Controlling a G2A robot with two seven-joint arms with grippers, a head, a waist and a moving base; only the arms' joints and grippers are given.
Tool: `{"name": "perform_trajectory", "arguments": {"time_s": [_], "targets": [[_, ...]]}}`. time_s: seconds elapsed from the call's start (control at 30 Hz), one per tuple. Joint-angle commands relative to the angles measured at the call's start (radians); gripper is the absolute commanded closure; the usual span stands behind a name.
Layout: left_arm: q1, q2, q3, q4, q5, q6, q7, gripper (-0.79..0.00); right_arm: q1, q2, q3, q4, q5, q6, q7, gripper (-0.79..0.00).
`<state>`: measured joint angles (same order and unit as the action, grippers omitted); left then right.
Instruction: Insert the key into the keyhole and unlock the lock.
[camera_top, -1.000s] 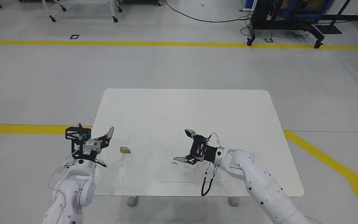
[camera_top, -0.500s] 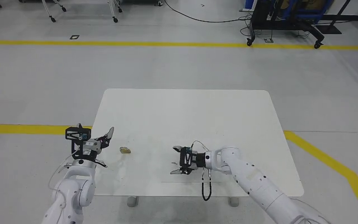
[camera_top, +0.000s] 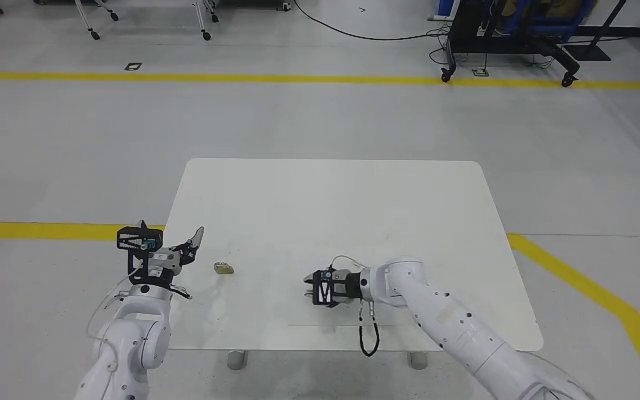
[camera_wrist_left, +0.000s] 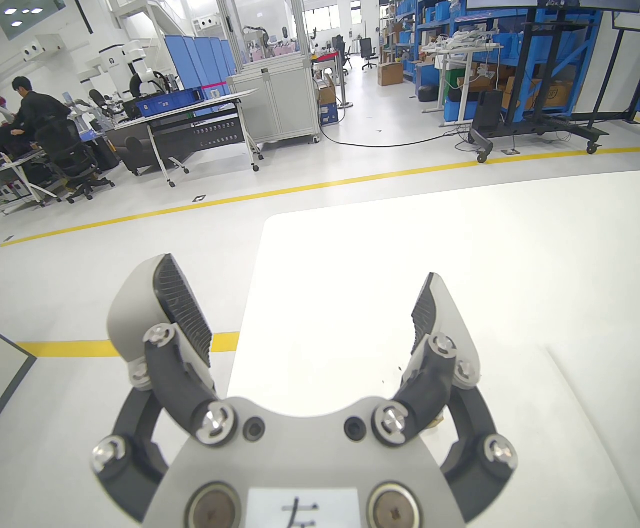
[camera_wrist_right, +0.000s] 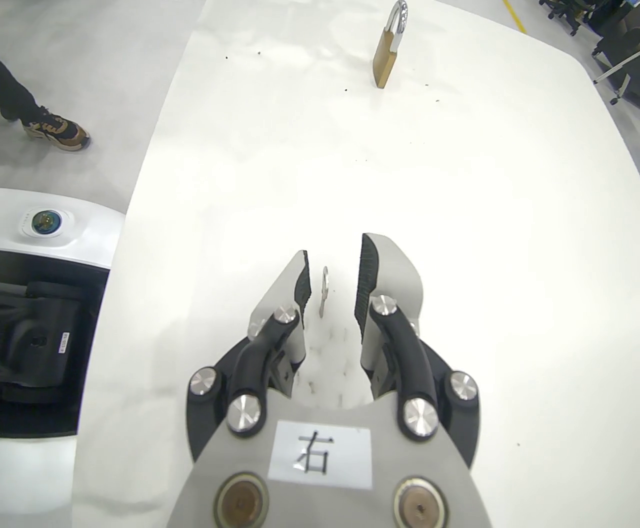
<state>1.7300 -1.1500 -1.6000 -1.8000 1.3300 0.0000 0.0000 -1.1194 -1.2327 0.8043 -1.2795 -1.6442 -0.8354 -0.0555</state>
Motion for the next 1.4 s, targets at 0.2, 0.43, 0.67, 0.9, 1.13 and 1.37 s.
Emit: {"name": "perform_trajectory", "arguments": {"time_s": [0.2, 0.43, 0.67, 0.9, 1.13, 1.37], "targets": [[0.000, 0.000, 0.000, 0.000, 0.000, 0.000, 0.000, -0.785, 0.009, 0.002, -0.001, -0.025, 0.035, -0.053, 0.102, 0.000], [0.000, 0.000, 0.000, 0.000, 0.000, 0.000, 0.000, -0.785, 0.015, -0.003, -0.003, -0.053, 0.076, -0.029, 0.171, 0.000], [0.000, 0.000, 0.000, 0.000, 0.000, 0.000, 0.000, -0.785, -0.055, 0.027, 0.060, -0.168, 0.029, 0.021, 0.099, 0.000], [0.000, 0.000, 0.000, 0.000, 0.000, 0.000, 0.000, -0.785, -0.112, 0.055, 0.129, -0.220, 0.021, 0.023, -0.014, 0.000], [0.000, 0.000, 0.000, 0.000, 0.000, 0.000, 0.000, -0.785, -0.114, 0.057, 0.132, -0.218, 0.027, 0.020, -0.015, 0.000], [0.006, 0.003, 0.014, -0.018, 0.081, -0.018, -0.014, -0.785, -0.115, 0.053, 0.129, -0.204, 0.061, 0.033, -0.044, 0.000]]}}
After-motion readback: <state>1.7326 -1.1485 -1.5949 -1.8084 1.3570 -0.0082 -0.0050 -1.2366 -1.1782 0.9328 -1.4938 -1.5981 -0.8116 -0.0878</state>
